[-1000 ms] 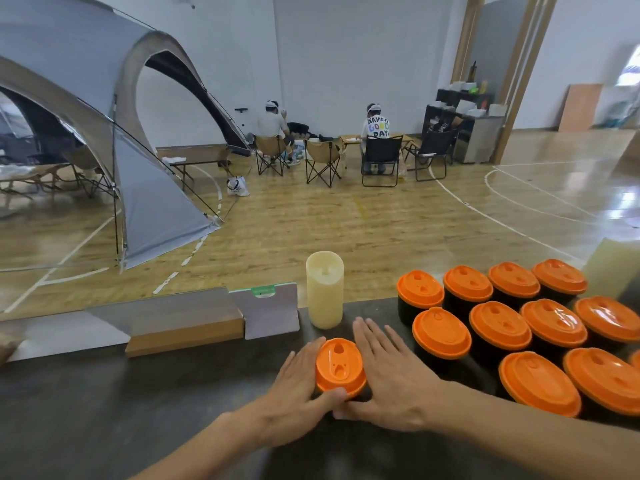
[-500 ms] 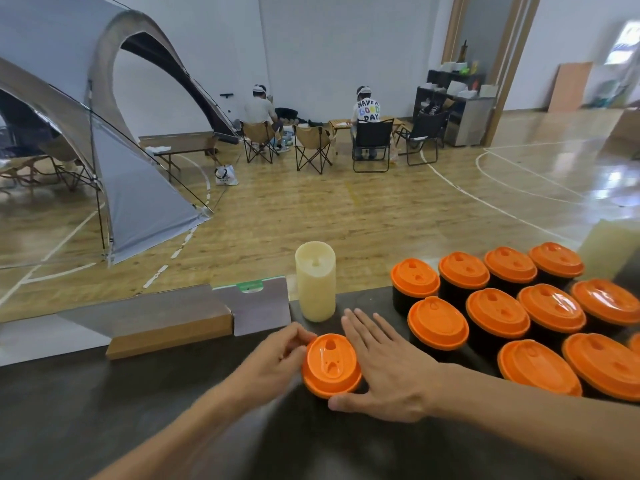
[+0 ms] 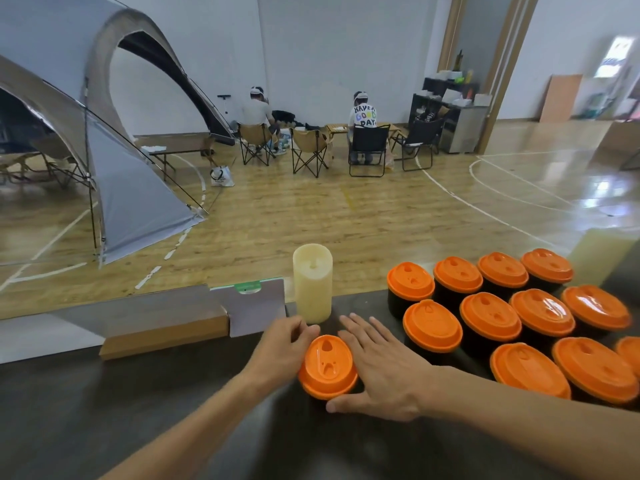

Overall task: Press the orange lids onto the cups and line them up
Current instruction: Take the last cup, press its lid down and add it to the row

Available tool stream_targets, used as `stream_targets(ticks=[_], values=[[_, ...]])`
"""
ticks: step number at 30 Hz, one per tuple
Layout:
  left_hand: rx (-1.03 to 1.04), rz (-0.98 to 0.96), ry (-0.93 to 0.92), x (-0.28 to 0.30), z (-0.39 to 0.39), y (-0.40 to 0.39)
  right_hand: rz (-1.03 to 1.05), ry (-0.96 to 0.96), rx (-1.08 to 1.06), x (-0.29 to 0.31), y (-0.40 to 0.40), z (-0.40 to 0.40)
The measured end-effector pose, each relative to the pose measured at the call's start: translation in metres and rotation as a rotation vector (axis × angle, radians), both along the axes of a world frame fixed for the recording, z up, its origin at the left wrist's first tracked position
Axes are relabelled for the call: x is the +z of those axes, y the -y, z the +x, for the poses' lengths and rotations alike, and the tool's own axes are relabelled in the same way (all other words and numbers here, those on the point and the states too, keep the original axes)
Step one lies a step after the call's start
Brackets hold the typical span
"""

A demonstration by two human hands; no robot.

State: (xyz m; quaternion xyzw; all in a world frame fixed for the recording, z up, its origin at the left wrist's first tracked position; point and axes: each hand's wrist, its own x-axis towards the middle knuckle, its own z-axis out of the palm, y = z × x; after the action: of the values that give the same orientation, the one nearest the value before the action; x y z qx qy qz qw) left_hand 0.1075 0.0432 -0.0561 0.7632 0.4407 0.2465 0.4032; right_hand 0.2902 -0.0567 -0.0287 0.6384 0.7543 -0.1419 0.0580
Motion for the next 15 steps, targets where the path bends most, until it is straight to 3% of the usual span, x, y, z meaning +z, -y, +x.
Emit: stream_targets(ticks=[2, 5, 9, 15], values=[[-0.009, -0.028, 0.043, -0.002, -0.012, 0.019, 0.054, -0.077, -0.011, 0.004, 0.002, 0.002], [-0.184, -0.107, 0.118, 0.001, -0.032, 0.039, 0.156, -0.083, 0.088, 0.014, 0.007, 0.008], [-0.344, -0.063, 0.066, 0.005, -0.032, 0.065, 0.208, -0.109, 0.159, 0.027, 0.025, 0.021], [-0.388, 0.013, 0.090, 0.004, 0.026, 0.098, 0.240, 0.037, 0.050, 0.035, 0.086, 0.066]])
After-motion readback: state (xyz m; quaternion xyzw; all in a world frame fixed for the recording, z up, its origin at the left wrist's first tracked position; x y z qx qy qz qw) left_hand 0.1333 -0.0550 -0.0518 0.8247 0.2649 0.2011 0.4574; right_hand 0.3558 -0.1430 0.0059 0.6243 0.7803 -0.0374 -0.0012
